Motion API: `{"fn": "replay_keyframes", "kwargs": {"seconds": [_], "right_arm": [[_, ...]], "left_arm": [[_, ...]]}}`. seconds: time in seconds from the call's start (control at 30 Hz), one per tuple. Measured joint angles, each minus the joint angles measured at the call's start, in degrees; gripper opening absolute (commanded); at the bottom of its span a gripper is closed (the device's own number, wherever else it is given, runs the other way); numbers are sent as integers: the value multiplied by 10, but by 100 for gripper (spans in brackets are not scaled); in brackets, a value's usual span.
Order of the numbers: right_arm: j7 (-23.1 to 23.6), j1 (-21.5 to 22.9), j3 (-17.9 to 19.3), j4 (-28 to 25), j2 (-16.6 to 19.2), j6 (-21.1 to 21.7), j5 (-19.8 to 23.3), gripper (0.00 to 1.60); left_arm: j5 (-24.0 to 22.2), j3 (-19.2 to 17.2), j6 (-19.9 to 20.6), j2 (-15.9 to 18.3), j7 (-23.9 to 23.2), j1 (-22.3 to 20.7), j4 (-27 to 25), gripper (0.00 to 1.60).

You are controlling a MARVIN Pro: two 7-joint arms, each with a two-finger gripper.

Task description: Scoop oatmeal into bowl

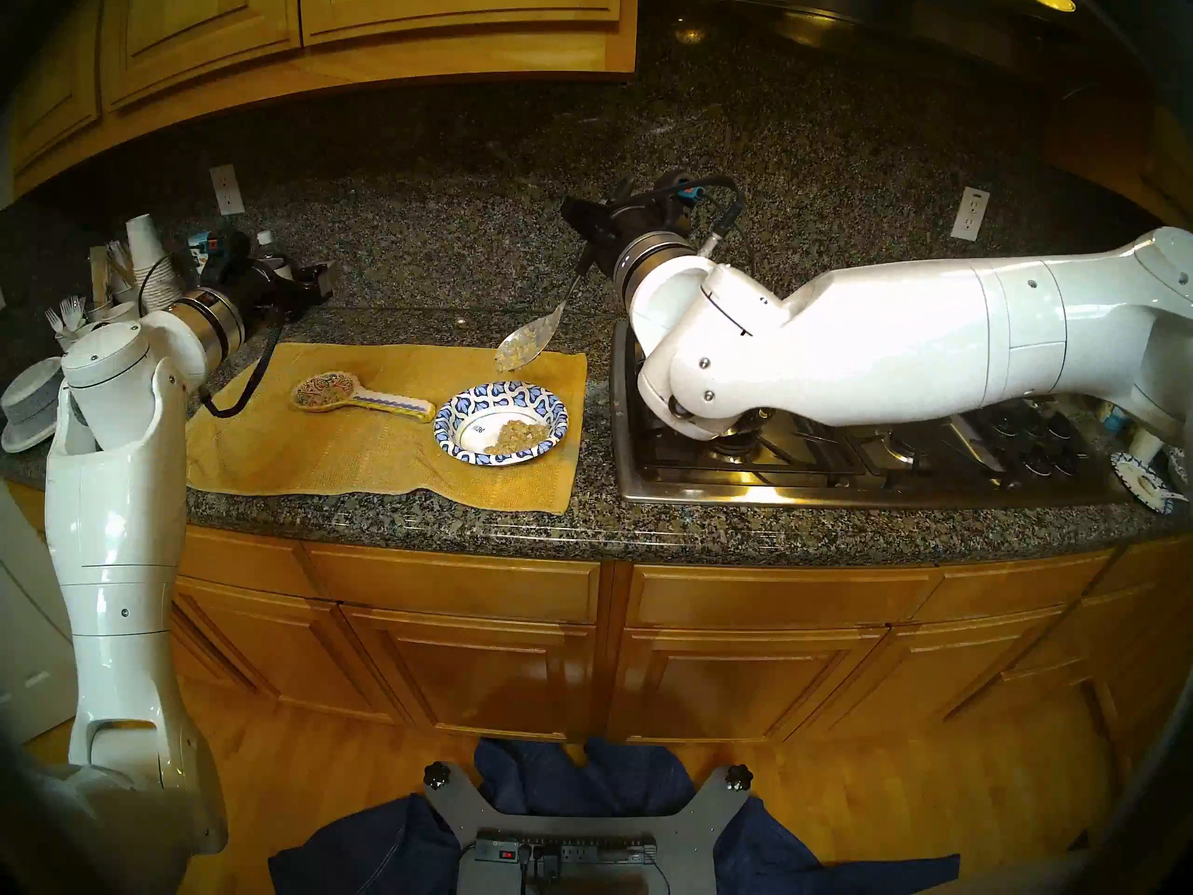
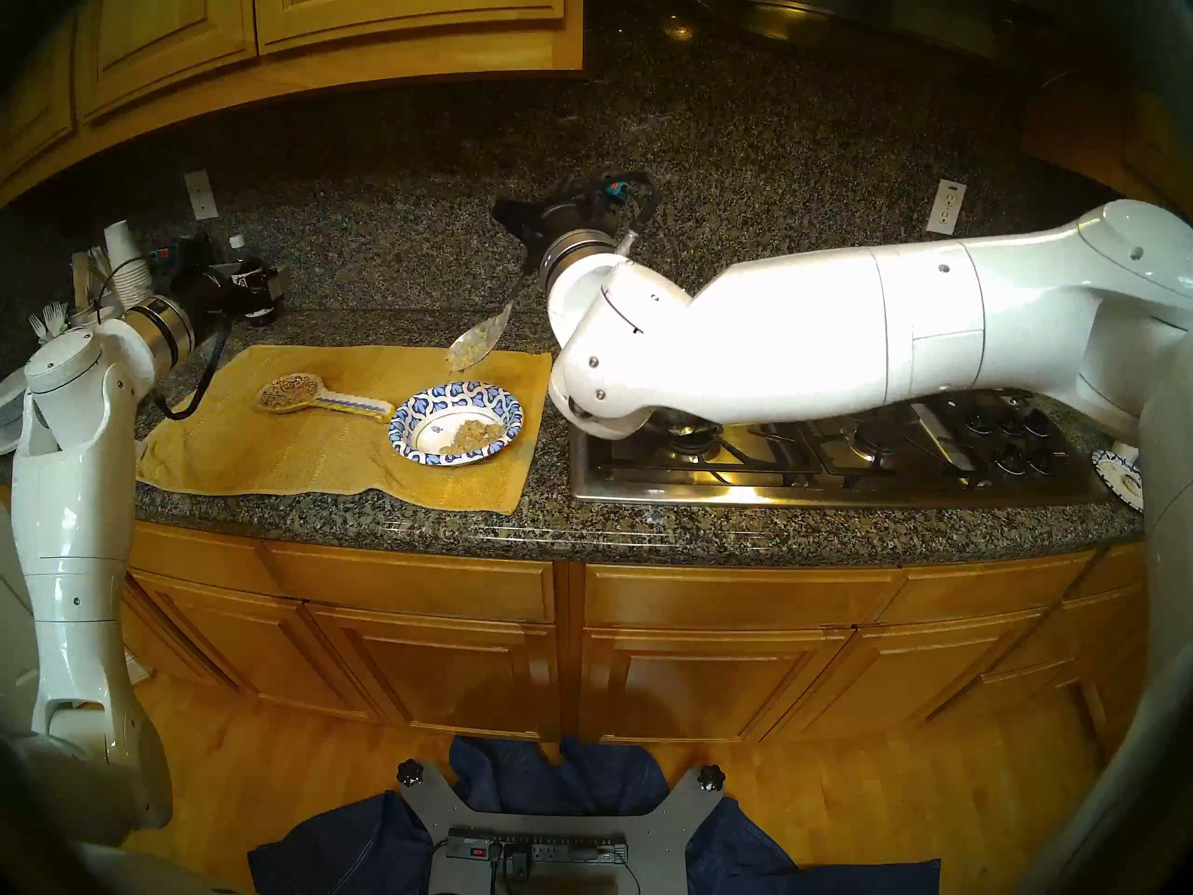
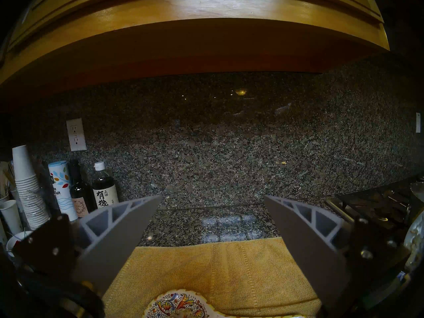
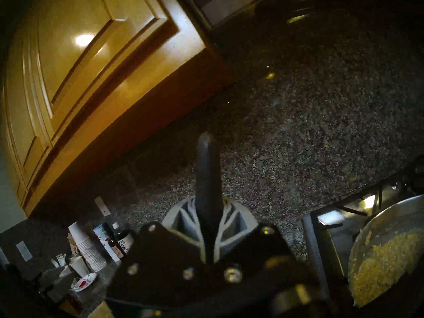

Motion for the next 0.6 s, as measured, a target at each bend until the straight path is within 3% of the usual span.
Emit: {"fn": "replay_keyframes", "kwargs": {"seconds": [0.27, 0.6], "right_arm": [[4, 15, -9, 16, 47, 15, 37, 0], [-5, 43, -68, 41, 112, 13, 60, 0]], "left_arm": [[0, 0, 0, 0, 0, 0, 0, 160], [-1, 0, 0, 1, 1, 1, 0, 160]]}}
